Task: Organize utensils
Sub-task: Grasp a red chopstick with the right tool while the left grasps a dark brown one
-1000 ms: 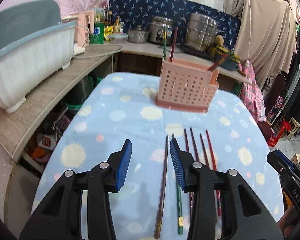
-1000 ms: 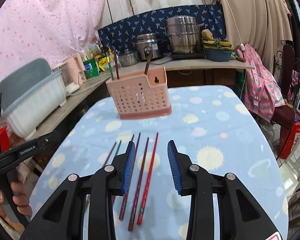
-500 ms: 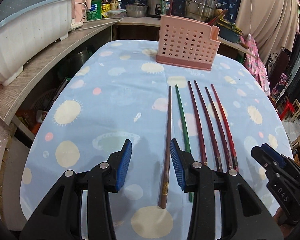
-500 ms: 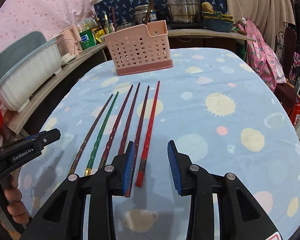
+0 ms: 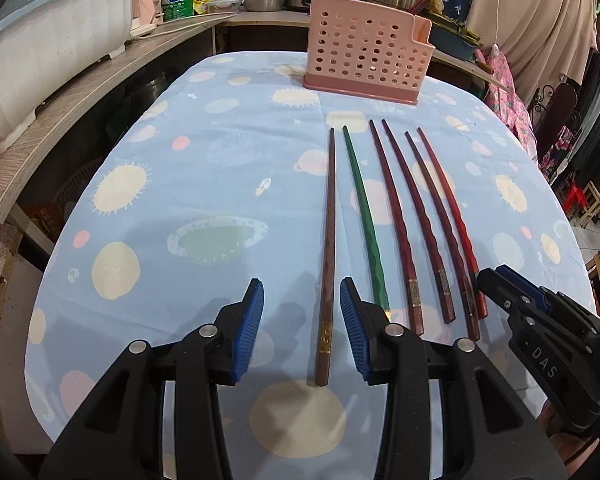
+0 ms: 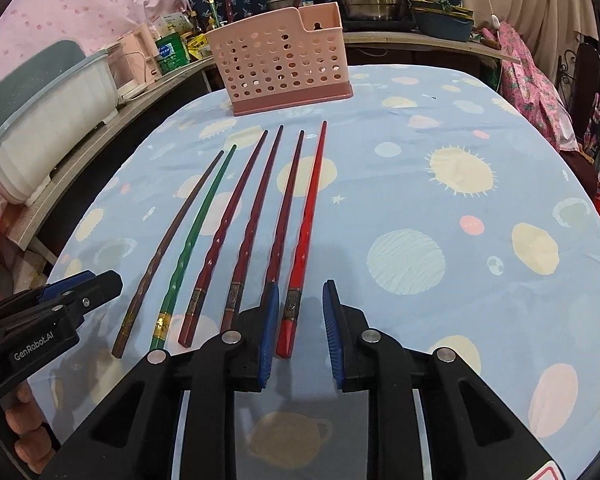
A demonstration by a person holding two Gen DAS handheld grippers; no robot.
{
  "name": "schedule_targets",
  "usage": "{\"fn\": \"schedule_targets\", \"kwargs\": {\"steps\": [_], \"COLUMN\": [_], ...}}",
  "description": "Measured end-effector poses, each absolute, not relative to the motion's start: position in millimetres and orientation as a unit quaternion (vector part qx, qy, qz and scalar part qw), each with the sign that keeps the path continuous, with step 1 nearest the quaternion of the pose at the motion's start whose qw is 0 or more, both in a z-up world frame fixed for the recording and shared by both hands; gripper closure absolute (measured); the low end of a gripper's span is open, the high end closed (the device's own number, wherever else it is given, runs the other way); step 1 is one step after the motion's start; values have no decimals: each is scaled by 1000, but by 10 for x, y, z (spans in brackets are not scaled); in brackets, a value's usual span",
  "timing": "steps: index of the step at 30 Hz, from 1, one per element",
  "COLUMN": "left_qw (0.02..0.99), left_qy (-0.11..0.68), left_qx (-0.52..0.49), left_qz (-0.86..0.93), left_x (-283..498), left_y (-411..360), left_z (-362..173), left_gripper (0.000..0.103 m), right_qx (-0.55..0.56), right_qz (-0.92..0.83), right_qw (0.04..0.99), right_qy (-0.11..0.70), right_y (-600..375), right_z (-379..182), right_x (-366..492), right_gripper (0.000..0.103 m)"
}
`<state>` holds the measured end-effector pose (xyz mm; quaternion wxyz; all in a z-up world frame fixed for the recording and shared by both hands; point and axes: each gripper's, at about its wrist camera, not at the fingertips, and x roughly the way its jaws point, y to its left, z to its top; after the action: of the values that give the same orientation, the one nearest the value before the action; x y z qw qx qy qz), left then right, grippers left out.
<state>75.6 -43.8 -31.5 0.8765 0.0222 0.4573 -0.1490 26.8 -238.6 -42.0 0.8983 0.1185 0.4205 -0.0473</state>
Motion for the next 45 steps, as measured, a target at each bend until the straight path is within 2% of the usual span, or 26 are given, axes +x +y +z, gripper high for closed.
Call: {"fn": "schedule_targets", "kwargs": {"steps": [9,16,29,31,33,35,45], "left_qw": [868,863,868,867,864,861,859], "left_qy": [471,479,471,471,473,477,477], "left_qx": [15,20,28,26,21,18,-3], "left_qz": [-157,-157,-156,-159,-168,-177,-184], "left_x": [710,686,662,656,651,641,636], "left_y": [-400,-421,-434,-437,-436,-436,-362], "left_z": [-407,-501,-512,-507,-502,-506,-381], "left_gripper": [65,65,65,67,83,95,96], "right_qx": [110,102,117,117,119,123,144], "right_qz": [-45,-52,-63,-63,-63,-61,-58], "right_qw": [897,898,898,898,898,897,899], "right_qy": [426,425,420,420,420,420,410], "right_y": [-2354,-2372,-2511,-2512,-2513,-2526,-2631], "right_z": [-467,-484,-492,-492,-492,-491,-382], "right_x": [270,230,131,131,132,129,69], "right_gripper": [87,95,96,96,96,96,96]}}
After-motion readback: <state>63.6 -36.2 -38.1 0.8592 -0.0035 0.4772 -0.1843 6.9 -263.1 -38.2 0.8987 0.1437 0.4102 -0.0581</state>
